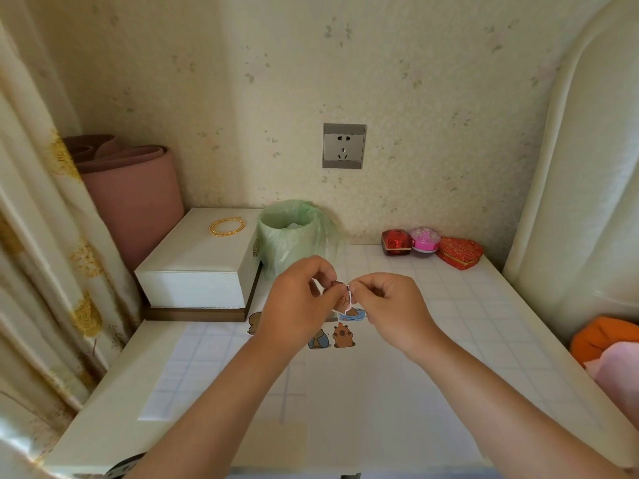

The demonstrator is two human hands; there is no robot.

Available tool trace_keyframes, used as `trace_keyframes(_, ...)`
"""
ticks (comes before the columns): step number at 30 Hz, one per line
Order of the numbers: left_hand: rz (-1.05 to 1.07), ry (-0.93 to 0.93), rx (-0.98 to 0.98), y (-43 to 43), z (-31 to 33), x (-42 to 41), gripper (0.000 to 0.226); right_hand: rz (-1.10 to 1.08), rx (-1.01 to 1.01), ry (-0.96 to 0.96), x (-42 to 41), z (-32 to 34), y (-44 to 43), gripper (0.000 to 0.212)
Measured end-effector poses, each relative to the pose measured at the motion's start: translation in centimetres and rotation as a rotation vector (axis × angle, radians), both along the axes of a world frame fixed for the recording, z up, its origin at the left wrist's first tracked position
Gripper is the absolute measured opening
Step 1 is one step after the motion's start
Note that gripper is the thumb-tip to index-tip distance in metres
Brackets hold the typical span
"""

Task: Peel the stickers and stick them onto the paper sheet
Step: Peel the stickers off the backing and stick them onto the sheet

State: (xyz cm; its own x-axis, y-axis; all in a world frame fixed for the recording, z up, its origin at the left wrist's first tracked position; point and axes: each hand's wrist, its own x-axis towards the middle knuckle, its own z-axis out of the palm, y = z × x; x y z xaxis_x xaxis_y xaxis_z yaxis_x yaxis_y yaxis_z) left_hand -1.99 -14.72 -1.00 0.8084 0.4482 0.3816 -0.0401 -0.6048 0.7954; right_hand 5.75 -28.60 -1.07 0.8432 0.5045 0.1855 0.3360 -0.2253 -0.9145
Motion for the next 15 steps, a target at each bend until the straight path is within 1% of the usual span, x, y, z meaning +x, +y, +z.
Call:
trace_keyframes(3, -0.066, 0.052, -0.11, -0.6, 0.3, -0.1, 0.011, -0.039, -0.029, -0.102, 0.1, -0.6, 0.2, 0.026)
trace_keyframes(6, -0.051, 0.089, -0.259, -0.8, 0.2, -0.1, 0.016, -0.074, -0.059, -0.193, 0.3, -0.9, 0.1, 0.027)
trace_keyframes(10, -0.003, 0.142, -0.381, -0.7, 0.3, 0.0, 0.011, -0.094, -0.129, -0.293, 0.0, -1.1, 0.2, 0.02)
trace_keyframes(13, 0.008, 0.184, -0.364, -0.5, 0.3, 0.0, 0.01, -0.109, -0.184, -0.333, -0.2, -1.3, 0.4, 0.017)
trace_keyframes(15, 0.0, 0.192, -0.351, -0.4, 0.2, 0.0, 0.011, -0.108, -0.185, -0.35, -0.2, -1.4, 0.5, 0.017)
